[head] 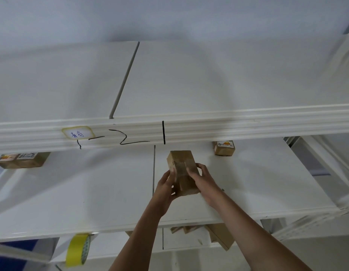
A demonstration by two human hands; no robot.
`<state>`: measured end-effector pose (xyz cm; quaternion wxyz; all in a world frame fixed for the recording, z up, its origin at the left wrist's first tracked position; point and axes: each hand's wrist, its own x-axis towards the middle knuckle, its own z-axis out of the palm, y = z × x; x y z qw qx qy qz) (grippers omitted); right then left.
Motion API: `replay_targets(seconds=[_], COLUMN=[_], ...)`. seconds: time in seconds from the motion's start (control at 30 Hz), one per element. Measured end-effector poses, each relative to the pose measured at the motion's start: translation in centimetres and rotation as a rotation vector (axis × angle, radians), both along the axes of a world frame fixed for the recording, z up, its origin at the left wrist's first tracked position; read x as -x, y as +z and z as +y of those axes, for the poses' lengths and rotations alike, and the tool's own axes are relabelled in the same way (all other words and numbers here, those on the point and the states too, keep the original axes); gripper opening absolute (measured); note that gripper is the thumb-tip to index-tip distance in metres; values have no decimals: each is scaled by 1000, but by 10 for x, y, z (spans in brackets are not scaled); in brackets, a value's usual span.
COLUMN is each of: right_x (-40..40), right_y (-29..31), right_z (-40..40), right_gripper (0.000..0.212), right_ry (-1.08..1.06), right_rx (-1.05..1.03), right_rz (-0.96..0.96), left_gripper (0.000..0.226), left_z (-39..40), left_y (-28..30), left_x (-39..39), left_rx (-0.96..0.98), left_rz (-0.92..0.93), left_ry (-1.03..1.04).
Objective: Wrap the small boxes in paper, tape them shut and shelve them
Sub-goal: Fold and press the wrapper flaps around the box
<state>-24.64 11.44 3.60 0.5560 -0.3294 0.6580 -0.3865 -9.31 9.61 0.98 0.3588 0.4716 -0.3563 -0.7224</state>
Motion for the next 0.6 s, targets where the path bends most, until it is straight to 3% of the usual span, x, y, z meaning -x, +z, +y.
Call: replay_targets(seconds=[0.1, 0.23, 0.47, 0.6], right_x=[-4, -4, -8, -7], right_y=[-13, -20, -26, -33], right_z=[0, 2, 10, 13], right_gripper=[75, 52, 39, 41], right_ry=[19, -42, 44, 93], right_rx=[-23, -62, -150, -217], right_rz=[-14, -31, 224, 235], left_gripper=[36, 32, 36, 53], left_z=[-5, -9, 4, 3], left_y=[1, -2, -27, -42], left_x=[6, 8, 6, 0], left_rx=[-16, -107, -80, -89], left_rz=[-86, -217, -279, -464], left_ry=[19, 21, 14, -34])
